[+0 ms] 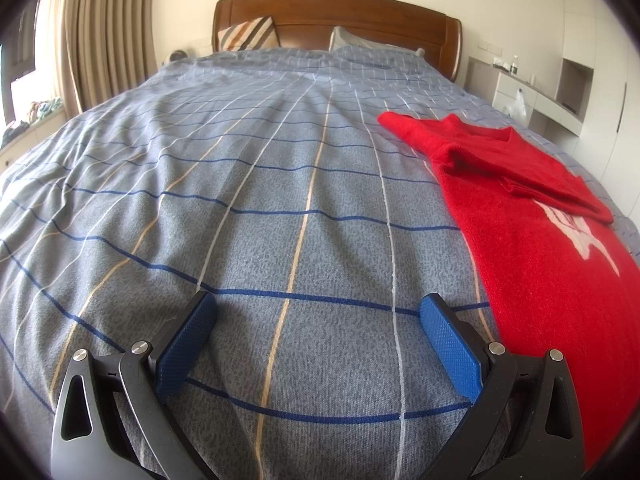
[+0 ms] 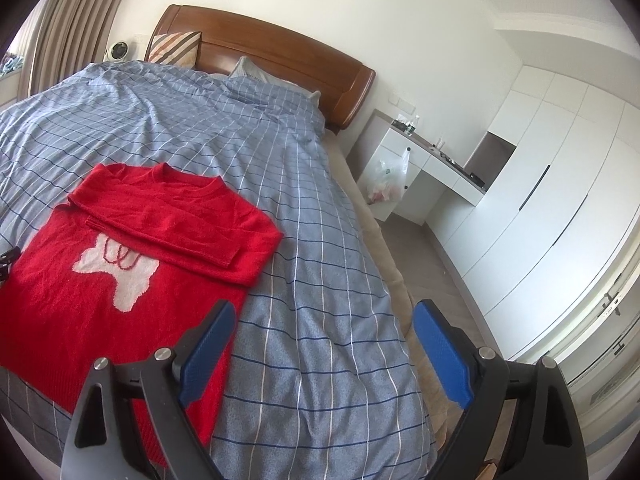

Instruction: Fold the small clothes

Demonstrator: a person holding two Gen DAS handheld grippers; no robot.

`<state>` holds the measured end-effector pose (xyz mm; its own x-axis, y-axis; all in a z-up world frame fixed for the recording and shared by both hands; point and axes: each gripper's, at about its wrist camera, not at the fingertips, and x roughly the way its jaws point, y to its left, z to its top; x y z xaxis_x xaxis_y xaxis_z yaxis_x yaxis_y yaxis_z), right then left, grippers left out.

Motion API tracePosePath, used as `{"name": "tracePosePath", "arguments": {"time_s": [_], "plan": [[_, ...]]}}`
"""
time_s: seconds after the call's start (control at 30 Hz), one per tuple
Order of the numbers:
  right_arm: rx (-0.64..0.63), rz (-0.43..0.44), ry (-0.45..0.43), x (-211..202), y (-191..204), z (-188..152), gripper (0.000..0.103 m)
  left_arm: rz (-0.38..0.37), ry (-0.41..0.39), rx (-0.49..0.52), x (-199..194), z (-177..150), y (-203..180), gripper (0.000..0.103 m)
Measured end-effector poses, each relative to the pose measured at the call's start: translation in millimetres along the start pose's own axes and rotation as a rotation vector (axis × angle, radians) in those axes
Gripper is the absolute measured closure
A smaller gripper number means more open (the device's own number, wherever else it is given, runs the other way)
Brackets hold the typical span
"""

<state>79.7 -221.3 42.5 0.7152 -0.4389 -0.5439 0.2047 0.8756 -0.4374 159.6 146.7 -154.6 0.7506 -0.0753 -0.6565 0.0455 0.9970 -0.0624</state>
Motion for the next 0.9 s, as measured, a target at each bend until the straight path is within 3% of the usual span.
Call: {"name": "tracePosePath", "arguments": {"time_s": [0.9], "plan": [[-0.005,-0.001,-0.007,0.3,-1.5,0.7,0.013,0.000,-0.002,0.000,0.4,-0.2,-0.2,0.002]]}}
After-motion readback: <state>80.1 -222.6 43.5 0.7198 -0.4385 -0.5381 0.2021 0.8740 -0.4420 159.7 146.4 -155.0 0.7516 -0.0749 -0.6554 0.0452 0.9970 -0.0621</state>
